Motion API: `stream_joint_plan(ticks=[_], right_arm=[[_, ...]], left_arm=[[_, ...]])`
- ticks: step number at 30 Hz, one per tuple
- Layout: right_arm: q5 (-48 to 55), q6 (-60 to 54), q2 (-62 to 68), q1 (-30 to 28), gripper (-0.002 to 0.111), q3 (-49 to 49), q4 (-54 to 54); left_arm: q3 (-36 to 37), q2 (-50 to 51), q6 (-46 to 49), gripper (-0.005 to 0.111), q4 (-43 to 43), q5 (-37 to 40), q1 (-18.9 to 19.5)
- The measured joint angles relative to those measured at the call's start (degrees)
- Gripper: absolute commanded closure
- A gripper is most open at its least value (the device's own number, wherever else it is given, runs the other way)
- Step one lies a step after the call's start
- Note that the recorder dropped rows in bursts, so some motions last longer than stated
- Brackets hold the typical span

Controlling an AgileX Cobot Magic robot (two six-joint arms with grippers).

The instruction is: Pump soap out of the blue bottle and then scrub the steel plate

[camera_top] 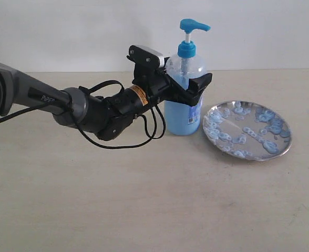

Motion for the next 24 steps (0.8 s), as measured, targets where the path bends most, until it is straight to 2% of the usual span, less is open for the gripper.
stream_joint_plan(ticks=[4, 8, 11, 13, 15, 16, 18, 20, 24], right_arm=[[2.5, 0.0, 0.0, 0.0, 0.108, 0.0, -0.2], [4.0, 0.0, 0.0, 0.0, 0.108, 0.0, -1.8], [4.7, 0.0, 0.0, 0.7, 0.108, 0.0, -2.2], [5.2, 0.0, 0.0, 1.5, 0.108, 0.0, -2.3], [5.7, -0.1, 0.0, 2.1, 0.108, 0.0, -2.5], [5.9, -0.1, 0.0, 2.3, 0.108, 0.0, -2.6], [6.4, -0.1, 0.0, 2.6, 0.108, 0.0, -2.6], [6.6, 0.4, 0.0, 2.7, 0.108, 0.0, -2.6], [6.0, 8.5, -0.2, 2.7, 0.108, 0.0, -3.9]], left_arm=[[0.4, -1.1, 2.2, -0.001, 0.0, 0.3, 0.0], [2.7, -6.8, 4.8, -0.001, 0.1, 3.2, 0.0], [5.2, -13.5, 7.9, -0.001, 0.1, 9.3, 0.0], [6.9, -18.8, 8.9, 0.001, 0.1, 16.0, 0.0], [8.4, -24.2, 9.0, 0.014, 0.0, 23.9, 0.0], [8.9, -26.9, 8.7, 0.025, -0.3, 28.1, 0.0], [9.3, -32.6, 6.4, 0.059, -0.9, 36.9, 0.0], [9.3, -38.3, 4.6, 0.102, -1.1, 44.4, 0.0], [9.4, -52.0, 4.3, 0.103, -0.7, 56.6, 0.0]])
